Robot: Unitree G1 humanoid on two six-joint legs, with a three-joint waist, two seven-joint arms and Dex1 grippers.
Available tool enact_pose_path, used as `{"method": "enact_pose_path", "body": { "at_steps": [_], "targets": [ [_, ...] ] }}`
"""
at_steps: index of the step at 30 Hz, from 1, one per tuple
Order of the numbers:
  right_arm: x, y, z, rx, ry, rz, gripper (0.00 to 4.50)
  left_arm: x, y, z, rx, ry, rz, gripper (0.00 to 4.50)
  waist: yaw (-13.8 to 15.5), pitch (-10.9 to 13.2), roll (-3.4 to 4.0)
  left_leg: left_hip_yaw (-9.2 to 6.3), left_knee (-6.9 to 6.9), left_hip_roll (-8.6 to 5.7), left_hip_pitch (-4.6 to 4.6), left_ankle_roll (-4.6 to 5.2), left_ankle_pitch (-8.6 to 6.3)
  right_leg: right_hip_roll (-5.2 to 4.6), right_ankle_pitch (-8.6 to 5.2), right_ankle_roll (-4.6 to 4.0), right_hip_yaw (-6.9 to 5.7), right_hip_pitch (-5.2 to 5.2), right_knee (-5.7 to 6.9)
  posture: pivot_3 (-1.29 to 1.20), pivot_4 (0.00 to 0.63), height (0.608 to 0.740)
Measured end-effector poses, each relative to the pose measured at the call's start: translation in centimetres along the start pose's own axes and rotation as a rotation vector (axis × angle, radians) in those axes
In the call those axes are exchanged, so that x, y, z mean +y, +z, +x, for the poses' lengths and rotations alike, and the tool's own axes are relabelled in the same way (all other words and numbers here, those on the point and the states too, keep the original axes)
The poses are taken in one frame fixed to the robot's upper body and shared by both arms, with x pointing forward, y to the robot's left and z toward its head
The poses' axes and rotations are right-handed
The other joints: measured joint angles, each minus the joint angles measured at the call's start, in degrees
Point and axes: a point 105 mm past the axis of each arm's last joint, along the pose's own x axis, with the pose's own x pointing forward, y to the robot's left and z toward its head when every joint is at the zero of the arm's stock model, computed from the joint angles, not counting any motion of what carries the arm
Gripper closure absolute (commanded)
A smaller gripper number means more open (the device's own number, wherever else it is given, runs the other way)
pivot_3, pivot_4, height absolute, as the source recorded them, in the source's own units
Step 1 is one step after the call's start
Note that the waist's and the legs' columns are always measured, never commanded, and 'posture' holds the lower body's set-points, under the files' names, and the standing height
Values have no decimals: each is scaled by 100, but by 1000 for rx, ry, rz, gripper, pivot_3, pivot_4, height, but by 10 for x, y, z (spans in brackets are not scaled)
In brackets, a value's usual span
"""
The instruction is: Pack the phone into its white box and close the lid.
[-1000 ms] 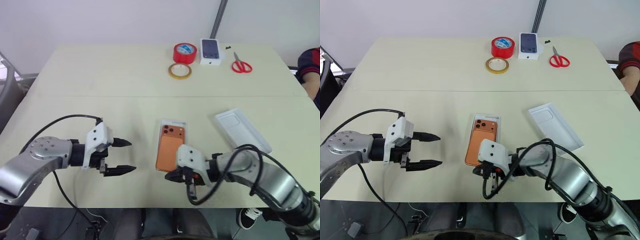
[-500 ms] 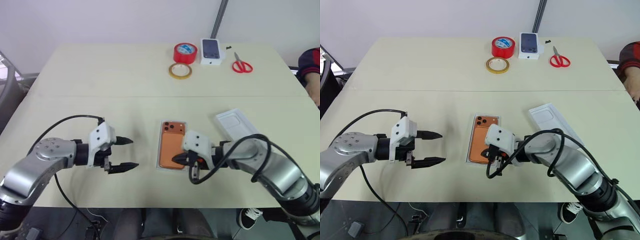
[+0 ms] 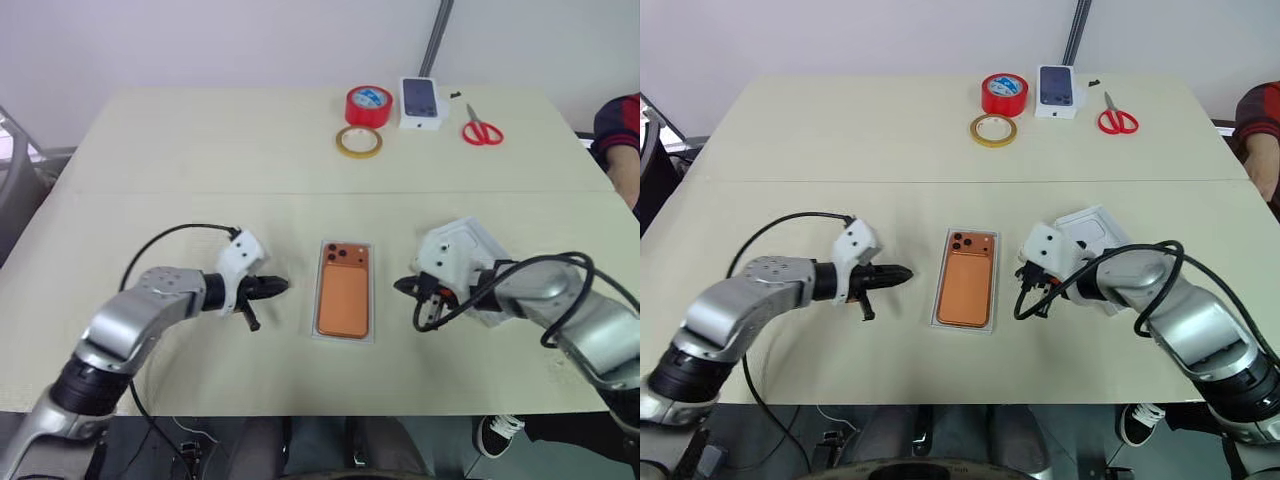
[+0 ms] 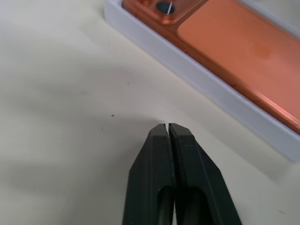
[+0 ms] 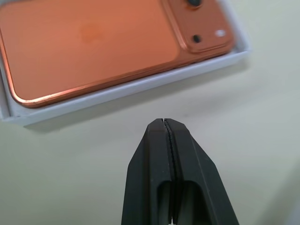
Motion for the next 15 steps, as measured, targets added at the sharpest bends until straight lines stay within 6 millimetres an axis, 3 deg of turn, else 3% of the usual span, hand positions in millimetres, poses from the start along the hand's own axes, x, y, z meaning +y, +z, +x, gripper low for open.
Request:
{"method": "enact_pose_path", "body": {
  "at_steps": [8,15],
  "targets": [
    [4,5,26,18,0,-40,4500,-13,16,29,4,-80,93,4443,24,-1,1,0,10,-2,-2,-1,1,-1,0,0,0,1,5,0,150,740],
    [2,-9,24,74,-4,-40,4500,-26,26,49,9,-166,143,4443,96,-2,2,0,28,-4,-2,4,-2,-2,-1,1,0,7,12,0,150,740]
  ]
}}
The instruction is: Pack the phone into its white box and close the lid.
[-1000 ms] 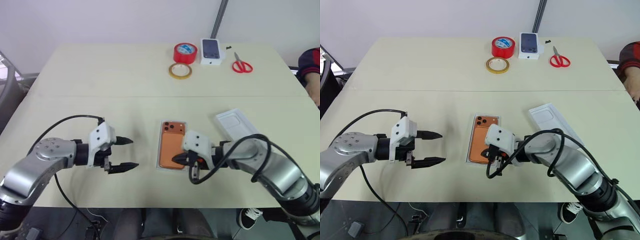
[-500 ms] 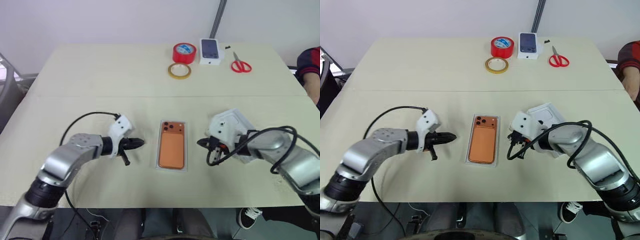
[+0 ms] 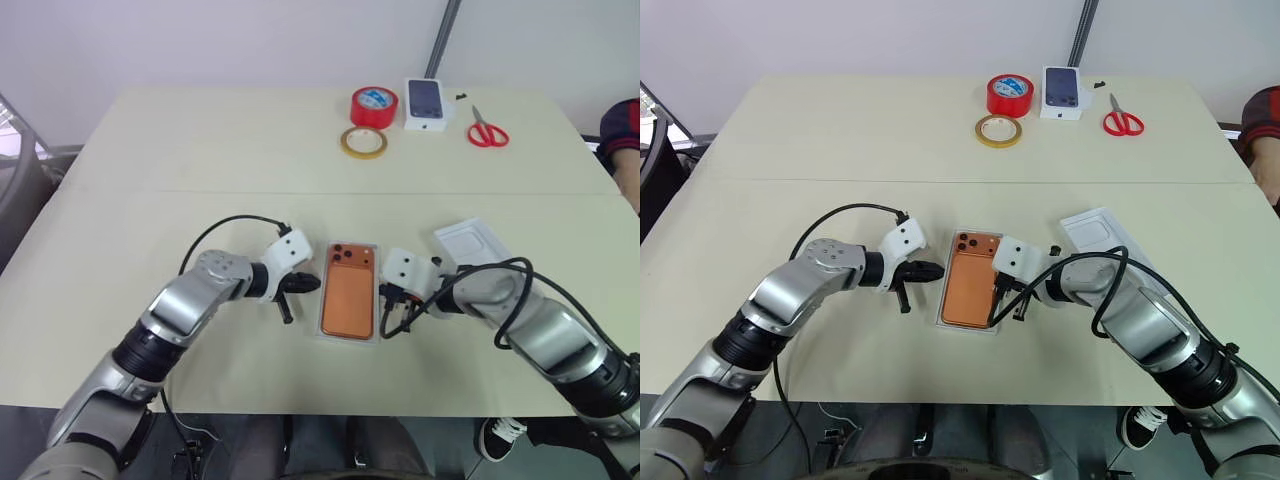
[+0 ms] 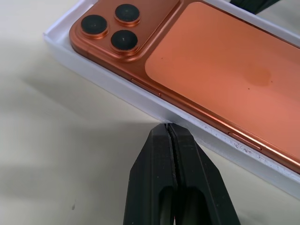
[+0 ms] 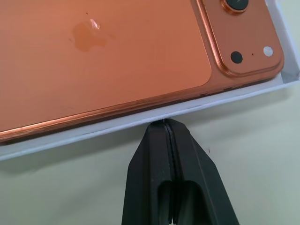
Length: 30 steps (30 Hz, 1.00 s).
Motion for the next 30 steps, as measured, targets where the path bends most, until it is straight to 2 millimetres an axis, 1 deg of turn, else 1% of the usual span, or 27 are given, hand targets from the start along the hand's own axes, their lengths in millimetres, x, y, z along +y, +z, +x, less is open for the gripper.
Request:
{"method": "enact_pose_path", "body": {
  "at_steps": [3,7,8,10,13,19,25,30],
  "targets": [
    [-5,-12,-10,37,-17,16,4500,-6,8,14,-8,-47,8,4443,84,0,1,-4,29,-2,-10,15,-9,-1,-1,2,-4,6,3,0,150,740],
    [-13,-37,-30,109,-59,49,4500,-24,22,39,-14,-157,52,4443,158,-1,2,-2,46,-11,-16,28,-16,-6,-1,3,1,10,2,0,150,740],
    [-15,-46,-37,138,-72,57,4500,-32,28,49,-18,-197,64,4443,202,-1,2,-1,48,-12,-16,29,-17,-5,-1,3,1,11,2,0,150,740],
    [-18,-57,-47,175,-95,78,4500,-41,35,62,-26,-244,74,4443,212,-1,2,-2,50,-12,-16,31,-18,-4,-1,3,1,12,2,0,150,740],
    [-19,-69,-57,207,-114,96,4500,-49,41,75,-27,-288,111,4443,197,-3,5,0,50,-11,-15,33,-19,-3,-1,4,4,12,2,0,150,740],
    [-16,-85,-70,236,-134,125,4500,-57,49,89,-44,-322,123,4443,213,-4,7,0,51,-12,-13,33,-19,-3,-2,6,4,17,2,0,150,740],
    [-14,-89,-73,238,-141,128,4500,-57,51,93,-49,-331,126,4443,202,-4,6,-1,51,-10,-11,33,-19,-1,-2,7,4,19,2,0,150,740],
    [-15,-89,-75,235,-149,124,4500,-56,50,92,-50,-340,139,4443,195,-4,7,-1,51,-10,-11,33,-19,-1,-2,8,4,17,3,0,150,740]
  ]
}}
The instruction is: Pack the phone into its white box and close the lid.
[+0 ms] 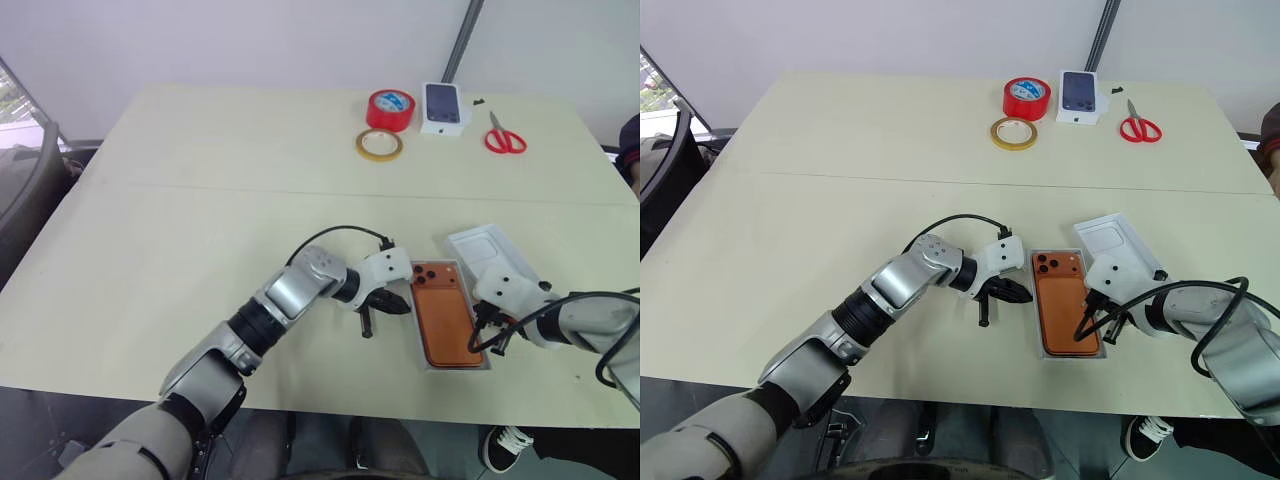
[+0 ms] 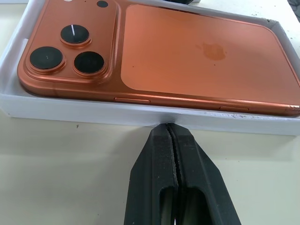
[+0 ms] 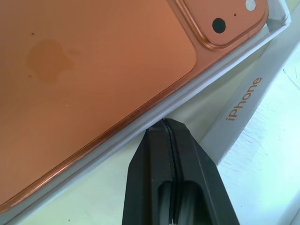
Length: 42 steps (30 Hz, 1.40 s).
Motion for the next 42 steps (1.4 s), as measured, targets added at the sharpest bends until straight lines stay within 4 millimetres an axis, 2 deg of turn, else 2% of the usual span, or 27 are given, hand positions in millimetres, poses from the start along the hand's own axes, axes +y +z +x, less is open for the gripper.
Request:
{"method": "enact_pose_path", "body": {
  "at_steps": [3,7,10,14,17,24,32,35,39,42],
  "targets": [
    [-3,-3,-7,-3,1,18,4500,5,-1,-8,2,22,-1,4443,-8,1,2,1,0,1,0,0,0,1,0,0,1,-2,2,0,150,740],
    [-15,0,-27,-23,-35,37,4500,19,-1,-34,-23,103,5,4443,-61,1,4,1,-2,9,2,0,0,7,0,0,2,-3,5,0,150,740],
    [-20,1,-34,-38,-49,90,3592,23,-8,-54,-41,152,17,4500,-139,0,5,1,-3,11,3,-1,1,7,0,0,2,-2,6,0,150,740],
    [-24,7,-29,-76,-60,195,1634,7,-15,-73,-95,129,114,4500,-168,0,6,1,-6,14,5,-6,4,7,0,0,2,-4,8,0,150,740],
    [-29,8,-21,-82,-79,294,1634,-4,-12,-84,-157,116,171,4500,-152,0,9,2,-5,14,5,-7,4,5,0,0,2,-4,9,0,150,740],
    [-32,11,-6,-38,-61,400,1634,-12,0,-113,-279,144,212,4500,-153,0,11,2,-5,11,4,-4,3,2,0,0,1,-4,8,0,150,740],
    [-42,10,7,-24,-74,462,1634,-19,-2,-123,-296,163,198,4500,-163,0,13,3,-7,13,4,-4,2,4,0,0,2,-8,11,0,150,740],
    [-43,12,13,-30,-71,486,2468,-20,-3,-122,-304,167,185,4500,-155,0,13,3,-7,12,3,-4,2,4,0,0,2,-9,12,0,150,740],
    [-44,16,16,-40,-69,516,4453,-19,-2,-122,-310,175,182,4500,-151,0,13,3,-6,13,3,-4,2,4,0,0,2,-8,12,0,150,740],
    [-44,14,15,-32,-70,532,4453,-20,-3,-122,-313,175,176,4500,-154,0,13,4,-6,13,3,-4,2,4,0,0,2,-8,12,0,150,740]
  ]
}}
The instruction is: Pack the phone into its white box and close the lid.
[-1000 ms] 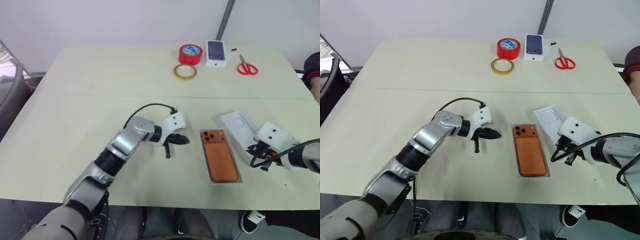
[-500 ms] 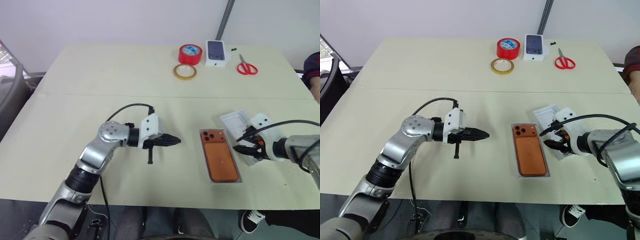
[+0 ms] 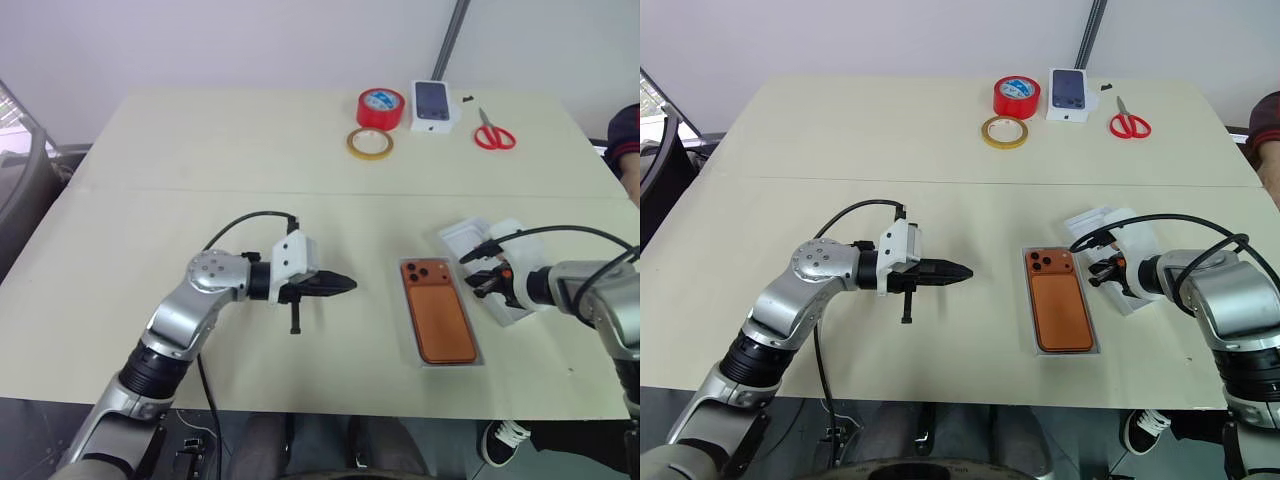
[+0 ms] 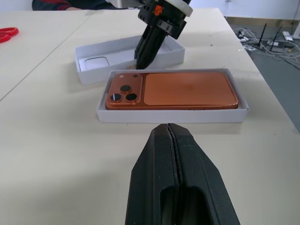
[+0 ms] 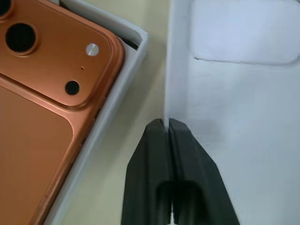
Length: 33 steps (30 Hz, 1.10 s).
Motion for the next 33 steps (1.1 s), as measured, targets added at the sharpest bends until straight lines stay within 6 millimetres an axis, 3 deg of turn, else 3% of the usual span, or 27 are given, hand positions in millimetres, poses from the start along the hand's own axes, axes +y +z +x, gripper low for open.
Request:
{"method": "enact_pose_path", "body": {
  "at_steps": [5,11,16,20,23,29,33],
  "targets": [
    [-3,8,-19,-36,1,88,4453,-1,-3,-2,6,7,-10,4500,-2,2,4,0,-1,0,-1,0,0,0,0,0,0,-2,1,0,150,740],
    [16,67,-68,-322,200,171,4453,10,-4,-9,4,67,-21,4500,-29,4,9,0,-8,6,2,1,0,6,0,0,0,-3,3,0,150,740],
    [75,69,-57,-376,548,240,4453,29,-8,-17,6,139,-42,4500,-1,4,6,1,-3,6,-7,2,-1,0,0,0,-3,-4,4,0,150,740],
    [126,65,-47,-393,689,440,4453,46,-10,-26,11,208,-50,4500,-51,10,-6,2,10,4,-17,7,-4,0,1,3,-3,-7,2,0,150,740],
    [150,69,-40,-447,713,610,4453,50,-3,-24,-4,207,-27,4500,-131,9,-5,-1,8,5,-17,7,-4,4,2,5,-2,-9,4,0,150,740],
    [160,56,-23,-404,577,884,4453,48,-2,-21,-10,195,-18,4500,-138,8,-2,0,4,6,-17,3,-2,4,2,5,0,-14,4,0,150,740],
    [153,46,-19,-372,518,900,3108,39,-2,-5,-25,146,-23,4500,-131,7,-1,0,4,5,-16,3,-2,4,2,5,0,-12,3,0,150,740]
  ]
}}
